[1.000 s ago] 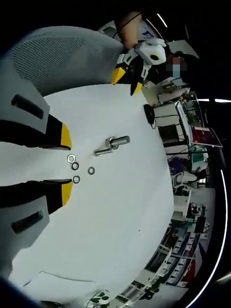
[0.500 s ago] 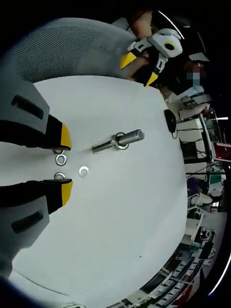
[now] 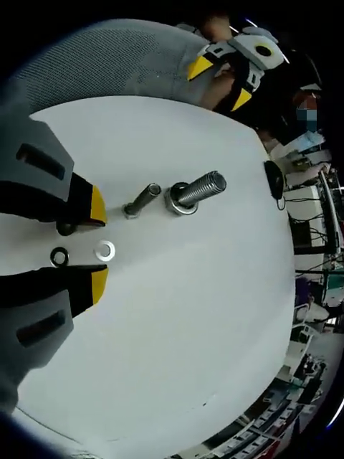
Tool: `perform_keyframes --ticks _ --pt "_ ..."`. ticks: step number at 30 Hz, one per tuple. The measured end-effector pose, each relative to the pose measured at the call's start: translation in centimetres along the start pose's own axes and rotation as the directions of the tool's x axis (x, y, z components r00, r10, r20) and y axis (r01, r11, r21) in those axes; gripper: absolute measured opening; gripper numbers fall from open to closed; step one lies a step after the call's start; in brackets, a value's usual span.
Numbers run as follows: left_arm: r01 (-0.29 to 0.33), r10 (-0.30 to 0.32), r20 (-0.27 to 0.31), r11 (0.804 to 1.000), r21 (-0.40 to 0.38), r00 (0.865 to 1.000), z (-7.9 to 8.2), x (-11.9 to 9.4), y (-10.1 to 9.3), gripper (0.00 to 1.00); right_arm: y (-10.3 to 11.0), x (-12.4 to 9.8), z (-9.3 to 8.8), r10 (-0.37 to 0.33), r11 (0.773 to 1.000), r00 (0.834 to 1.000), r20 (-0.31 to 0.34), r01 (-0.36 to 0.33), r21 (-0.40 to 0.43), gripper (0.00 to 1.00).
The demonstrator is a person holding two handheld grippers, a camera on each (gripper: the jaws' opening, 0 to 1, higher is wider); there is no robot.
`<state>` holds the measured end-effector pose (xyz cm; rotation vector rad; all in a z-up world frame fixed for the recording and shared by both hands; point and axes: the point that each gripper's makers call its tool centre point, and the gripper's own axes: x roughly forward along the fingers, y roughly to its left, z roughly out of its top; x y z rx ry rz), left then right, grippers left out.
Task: Place the washer onto the threaded stud by aligning its center hole with the stud, sliding it down to the base, and recovering from edge contact or off-axis alignment until the washer reaches the visible bottom stop.
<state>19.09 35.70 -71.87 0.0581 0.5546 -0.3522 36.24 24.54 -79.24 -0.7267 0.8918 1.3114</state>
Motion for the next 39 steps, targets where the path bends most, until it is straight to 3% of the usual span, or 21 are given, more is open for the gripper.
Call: perform_keyframes --ticks 4,9,14,16,20,27,30,33,39 --pt "-0.002 0.002 0.003 1.000 0.003 1.000 0.0 0.0 0.0 0.39 0.2 0.2 -0.5 0.012 1.000 1.000 -0.028 -0.012 -0.002 0.24" --pt "-0.002 0.002 0.010 1.000 0.002 1.000 0.2 0.0 0.0 0.39 -0.3 0.3 -0.3 0.002 1.000 1.000 -0.019 -0.002 0.026 0.21" --pt "-0.010 0.010 0.018 1.000 0.003 1.000 0.3 -0.1 0.1 0.39 -0.4 0.3 -0.3 -0.011 1.000 0.999 -0.036 0.011 -0.011 0.18" --pt "-0.024 0.024 0.032 1.000 0.009 0.999 0.6 -0.3 0.3 0.37 -0.6 0.3 -0.4 -0.032 0.997 0.998 -0.052 0.028 -0.075 0.17" --pt "-0.024 0.024 0.026 1.000 0.011 0.999 0.4 -0.2 0.3 0.35 -0.4 0.4 -0.4 -0.027 0.998 0.998 -0.059 0.023 -0.061 0.16" --pt "-0.027 0.027 0.022 0.999 0.017 0.999 0.4 -0.2 0.4 0.35 -0.3 0.2 -0.3 -0.042 0.998 0.998 -0.047 0.040 -0.057 0.15" --pt "-0.027 0.026 0.020 1.000 0.017 0.999 0.3 -0.2 0.4 0.35 -0.1 0.2 -0.3 -0.053 0.991 0.997 -0.054 0.046 -0.126 0.15" --pt "-0.038 0.037 0.022 0.999 0.015 0.999 0.3 -0.4 0.6 0.33 0.1 0.0 0.3 -0.052 0.997 0.998 -0.034 0.049 -0.064 0.15" --pt "-0.042 0.042 0.017 0.999 0.015 0.999 0.3 -0.3 0.7 0.34 0.2 -1.1 1.1 -0.052 0.996 0.999 -0.008 0.051 -0.077 0.15"
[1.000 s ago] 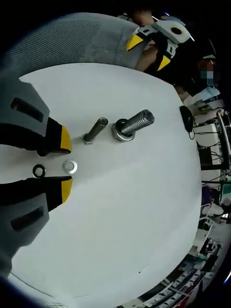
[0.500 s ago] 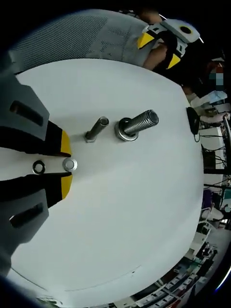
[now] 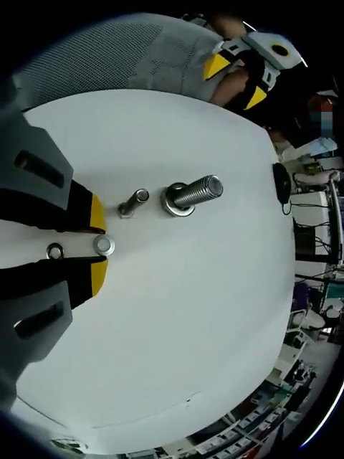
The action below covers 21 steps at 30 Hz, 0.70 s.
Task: Place the washer onto the threaded stud by aligning its center hole with the stud, sliding it down to the base, and recovering from edge contact or off-axis alignment until the washer reaches the visible bottom stop.
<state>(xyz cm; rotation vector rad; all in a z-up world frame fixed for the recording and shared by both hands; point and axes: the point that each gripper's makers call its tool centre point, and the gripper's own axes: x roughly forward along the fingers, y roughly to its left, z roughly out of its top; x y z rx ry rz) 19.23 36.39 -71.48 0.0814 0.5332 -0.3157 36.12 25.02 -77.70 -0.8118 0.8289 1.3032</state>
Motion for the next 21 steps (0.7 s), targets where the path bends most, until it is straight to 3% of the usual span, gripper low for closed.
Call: perform_keyframes --ticks 14,21 --pt "0.010 -0.010 -0.003 1.000 0.000 1.000 -0.1 0.0 -0.2 0.33 1.4 -3.3 2.7 0.001 1.000 0.999 0.043 0.000 -0.019 0.15" --pt "0.017 -0.017 -0.008 1.000 0.005 1.000 -0.1 0.0 -0.3 0.32 2.3 -3.9 3.9 0.025 0.998 0.999 0.042 -0.023 -0.060 0.15"
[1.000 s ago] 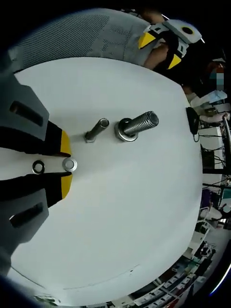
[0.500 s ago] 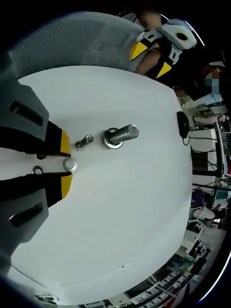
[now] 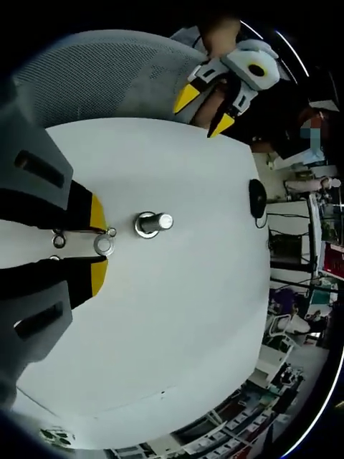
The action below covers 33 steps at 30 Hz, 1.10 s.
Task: Place the washer onto the threaded stud by aligning its center hole with the stud, sliding it down to the base, and recovering from edge contact or off-axis alignment until the washer reaches the visible bottom stop.
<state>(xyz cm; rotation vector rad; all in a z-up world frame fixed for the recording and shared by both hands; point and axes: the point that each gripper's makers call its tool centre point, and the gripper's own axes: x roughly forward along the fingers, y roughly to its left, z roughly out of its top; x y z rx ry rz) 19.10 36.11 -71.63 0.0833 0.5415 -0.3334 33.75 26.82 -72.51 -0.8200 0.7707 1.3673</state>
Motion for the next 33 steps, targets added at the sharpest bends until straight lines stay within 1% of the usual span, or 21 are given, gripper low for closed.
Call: perform_keyframes --ticks 3,9,14,20,26,33 --pt "0.001 -0.001 -0.001 1.000 -0.005 1.000 0.0 0.0 0.0 0.32 0.3 0.5 -0.2 0.018 1.000 1.000 -0.021 -0.018 -0.007 0.15" --pt "0.004 -0.004 0.003 1.000 -0.006 1.000 0.0 0.0 0.0 0.32 0.4 0.5 0.4 0.024 1.000 1.000 -0.011 -0.024 -0.002 0.15" --pt "0.009 -0.009 0.002 1.000 -0.011 1.000 0.0 0.0 -0.1 0.32 0.7 0.9 0.1 0.040 0.999 0.999 -0.032 -0.040 -0.008 0.15" --pt "0.023 -0.023 -0.003 1.000 -0.019 1.000 -0.1 0.1 -0.2 0.32 0.7 1.3 -0.2 0.046 0.999 0.998 -0.047 -0.046 -0.004 0.15" --pt "0.023 -0.023 -0.004 1.000 -0.018 1.000 -0.1 0.1 -0.3 0.32 0.7 1.7 -0.2 0.049 0.999 0.997 -0.053 -0.049 -0.002 0.14" --pt "0.023 -0.023 -0.002 1.000 -0.017 1.000 -0.1 0.1 -0.3 0.32 0.8 2.0 -0.3 0.048 0.999 0.996 -0.080 -0.049 -0.013 0.14"
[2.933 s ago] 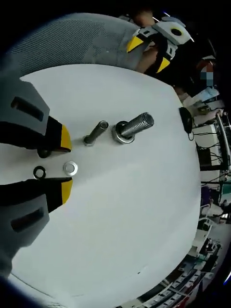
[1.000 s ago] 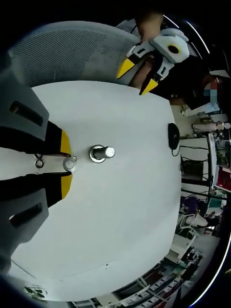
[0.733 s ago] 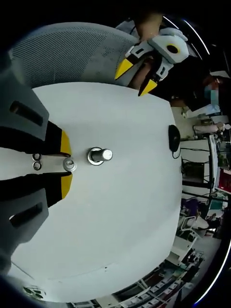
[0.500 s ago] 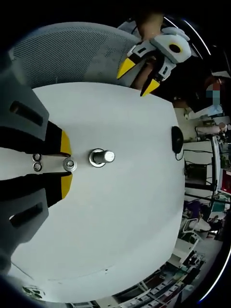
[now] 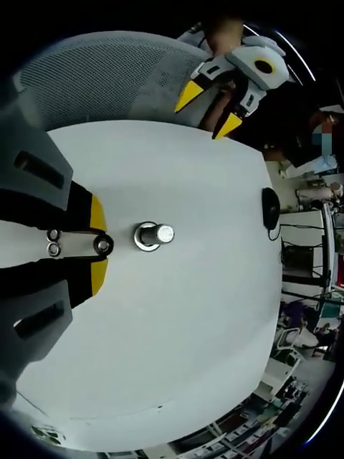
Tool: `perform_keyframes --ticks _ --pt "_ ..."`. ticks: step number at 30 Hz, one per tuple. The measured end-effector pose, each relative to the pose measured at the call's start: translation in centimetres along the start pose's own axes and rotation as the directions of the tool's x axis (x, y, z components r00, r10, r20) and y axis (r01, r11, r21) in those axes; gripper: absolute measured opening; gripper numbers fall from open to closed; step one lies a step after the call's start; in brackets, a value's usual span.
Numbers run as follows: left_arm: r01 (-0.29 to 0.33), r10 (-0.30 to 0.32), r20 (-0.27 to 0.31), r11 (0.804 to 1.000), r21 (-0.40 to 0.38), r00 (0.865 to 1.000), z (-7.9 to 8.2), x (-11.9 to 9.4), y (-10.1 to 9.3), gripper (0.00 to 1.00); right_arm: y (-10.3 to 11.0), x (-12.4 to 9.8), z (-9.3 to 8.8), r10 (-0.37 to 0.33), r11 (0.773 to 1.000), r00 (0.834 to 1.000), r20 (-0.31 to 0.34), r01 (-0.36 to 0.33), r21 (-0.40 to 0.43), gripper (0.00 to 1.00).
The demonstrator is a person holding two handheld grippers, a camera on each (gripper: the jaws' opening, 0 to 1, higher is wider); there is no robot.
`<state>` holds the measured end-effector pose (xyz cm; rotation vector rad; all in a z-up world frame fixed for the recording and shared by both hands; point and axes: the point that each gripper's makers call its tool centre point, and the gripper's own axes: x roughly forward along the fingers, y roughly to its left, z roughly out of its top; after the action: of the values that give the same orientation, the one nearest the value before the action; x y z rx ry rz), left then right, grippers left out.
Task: Place the washer onto the threaded stud by aligning its center hole with the stud, sliding it down to the base, and recovering from edge contact or off-axis alignment until the washer reaches the visible bottom stop.
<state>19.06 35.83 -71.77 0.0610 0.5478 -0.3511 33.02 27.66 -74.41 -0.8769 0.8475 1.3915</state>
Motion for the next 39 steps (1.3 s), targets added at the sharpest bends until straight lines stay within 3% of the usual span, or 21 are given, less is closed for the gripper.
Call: perform_keyframes --ticks 23,34,39 --pt "-0.015 0.015 -0.008 1.000 0.000 1.000 -0.1 0.0 0.3 0.32 0.0 3.9 -3.2 0.010 0.999 0.992 -0.125 -0.015 -0.035 0.14" --pt "-0.010 0.010 -0.018 1.000 0.003 1.000 -0.3 0.1 0.2 0.32 0.2 3.5 -4.7 0.018 1.000 0.991 -0.135 -0.022 -0.022 0.21" --pt "-0.011 0.011 -0.022 1.000 0.001 1.000 -0.4 0.1 0.2 0.32 0.0 2.8 -5.0 0.017 1.000 0.995 -0.102 -0.015 0.023 0.23"
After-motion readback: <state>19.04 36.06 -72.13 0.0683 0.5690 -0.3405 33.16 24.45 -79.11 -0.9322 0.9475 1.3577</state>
